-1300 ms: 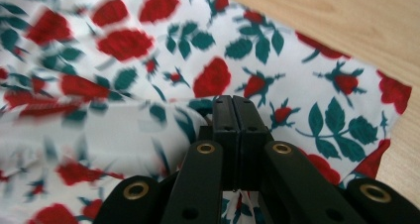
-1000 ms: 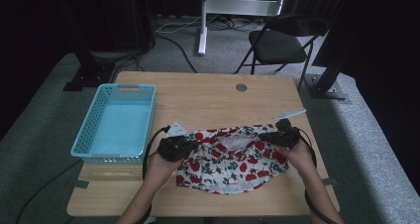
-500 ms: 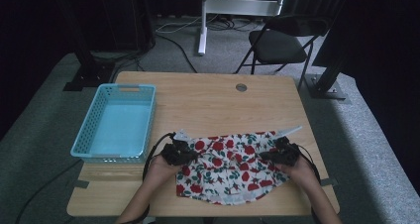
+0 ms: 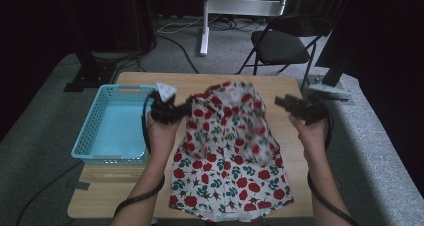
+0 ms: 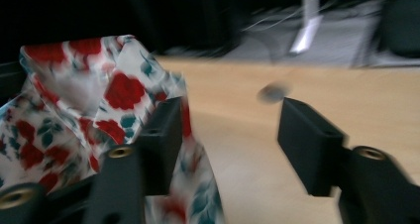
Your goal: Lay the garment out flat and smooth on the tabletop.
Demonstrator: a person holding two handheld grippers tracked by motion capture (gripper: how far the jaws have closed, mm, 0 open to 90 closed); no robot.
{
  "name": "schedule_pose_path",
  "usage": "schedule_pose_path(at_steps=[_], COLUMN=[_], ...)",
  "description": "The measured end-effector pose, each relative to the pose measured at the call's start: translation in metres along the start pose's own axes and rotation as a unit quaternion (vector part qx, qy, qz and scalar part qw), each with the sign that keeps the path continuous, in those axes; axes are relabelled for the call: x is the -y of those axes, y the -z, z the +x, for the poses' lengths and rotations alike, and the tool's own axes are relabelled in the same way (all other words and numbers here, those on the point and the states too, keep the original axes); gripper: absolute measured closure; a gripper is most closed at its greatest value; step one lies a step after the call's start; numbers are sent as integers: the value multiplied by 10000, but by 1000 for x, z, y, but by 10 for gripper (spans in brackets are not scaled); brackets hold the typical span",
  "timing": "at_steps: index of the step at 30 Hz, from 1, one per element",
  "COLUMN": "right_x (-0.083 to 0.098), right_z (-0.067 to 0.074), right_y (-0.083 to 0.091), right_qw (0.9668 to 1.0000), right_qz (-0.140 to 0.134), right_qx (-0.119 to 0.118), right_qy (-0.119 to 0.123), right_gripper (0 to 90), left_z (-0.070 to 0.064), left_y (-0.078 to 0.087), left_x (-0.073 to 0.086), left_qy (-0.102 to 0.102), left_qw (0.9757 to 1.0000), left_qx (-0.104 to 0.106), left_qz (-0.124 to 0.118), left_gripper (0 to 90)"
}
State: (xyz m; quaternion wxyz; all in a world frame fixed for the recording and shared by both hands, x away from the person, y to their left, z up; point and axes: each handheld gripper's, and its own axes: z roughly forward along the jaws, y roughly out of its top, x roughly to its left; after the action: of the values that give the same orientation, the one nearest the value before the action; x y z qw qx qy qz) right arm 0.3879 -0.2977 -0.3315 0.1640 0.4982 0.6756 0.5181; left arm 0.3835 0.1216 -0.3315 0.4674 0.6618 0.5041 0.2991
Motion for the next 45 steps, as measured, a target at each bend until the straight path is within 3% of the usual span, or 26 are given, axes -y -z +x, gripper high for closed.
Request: schedule_pose_path(at_steps=[1, 2, 4, 5, 6, 9, 10, 14, 17, 19, 21, 23, 25, 26, 27, 28, 31, 33, 37, 39, 41, 45], right_x=[-9, -14, -15, -10, -5, 24, 36, 77, 97, 105, 110, 114, 116, 118, 119, 120, 125, 128, 135, 142, 146, 150], right_z=[1, 1, 1, 1, 0, -3, -4, -2, 0, 2, 4, 7, 10, 12, 13, 16, 22, 24, 27, 26, 27, 25], right_y=[2, 3, 1, -2, -5, -19, -23, -41, -50, -54, -57, -62, -65, -66, -67, -69, -73, -76, -81, -85, -84, -77], right_qw=[9998, 9998, 9999, 9999, 9997, 9974, 9961, 9893, 9852, 9834, 9846, 9843, 9849, 9854, 9855, 9846, 9836, 9824, 9780, 9730, 9723, 9713], right_qz=[-84, -137, 14, 91, 195, 684, 847, 1389, 1604, 1629, 1560, 1560, 1499, 1468, 1445, 1482, 1512, 1537, 1666, 1809, 1736, 1732], right_qx=[178, 162, 145, 88, 38, 0, -74, -404, -559, -763, -756, -747, -728, -687, -669, -650, -458, -356, -217, -36, 80, 229], right_qy=[-18, 14, 79, 105, 136, 218, 220, 207, 214, 219, 224, 354, 478, 525, 588, 662, 866, 998, 1240, 1432, 1561, 1617], right_gripper=[419, 418, 399, 398, 395, 391, 391, 361, 329, 245, 250, 234, 229, 228, 227, 217, 208, 196, 193, 188, 188, 188], left_z=[6, 10, 11, 11, 11, 7, 6, 3, -1, -4, -10, -13, -17, -19, -22, -24, -26, -29, -34, -36, -38, -42], left_y=[-2, -3, -6, -8, -10, -12, -14, -15, -11, -8, -3, 0, 1, 2, 5, 7, 13, 15, 15, 14, 13, 10], left_x=[-6, -7, 4, 10, 19, 51, 64, 100, 119, 130, 139, 146, 153, 155, 157, 159, 161, 164, 165, 166, 166, 165], left_qy=[193, 246, 59, 68, 138, 206, 196, 261, 177, 117, -123, -241, -347, -457, -624, -707, -755, -895, -1136, -1166, -1199, -1323], left_qw=[9997, 9994, 9983, 9970, 9944, 9863, 9809, 9669, 9614, 9578, 9575, 9545, 9469, 9470, 9504, 9505, 9520, 9540, 9535, 9539, 9539, 9505], left_qx=[121, 236, 530, 694, 912, 1280, 1427, 1833, 1957, 2033, 1989, 2020, 2079, 1989, 1817, 1793, 1713, 1576, 1472, 1477, 1485, 1580], left_qz=[-20, 83, 230, 340, 523, 1015, 1309, 1754, 1926, 2027, 2083, 2182, 2428, 2482, 2446, 2437, 2421, 2388, 2370, 2340, 2315, 2324], left_gripper=[300, 274, 274, 275, 274, 275, 275, 275, 274, 274, 274, 274, 217, 192, 192, 193, 192, 192, 193, 193, 192, 192])
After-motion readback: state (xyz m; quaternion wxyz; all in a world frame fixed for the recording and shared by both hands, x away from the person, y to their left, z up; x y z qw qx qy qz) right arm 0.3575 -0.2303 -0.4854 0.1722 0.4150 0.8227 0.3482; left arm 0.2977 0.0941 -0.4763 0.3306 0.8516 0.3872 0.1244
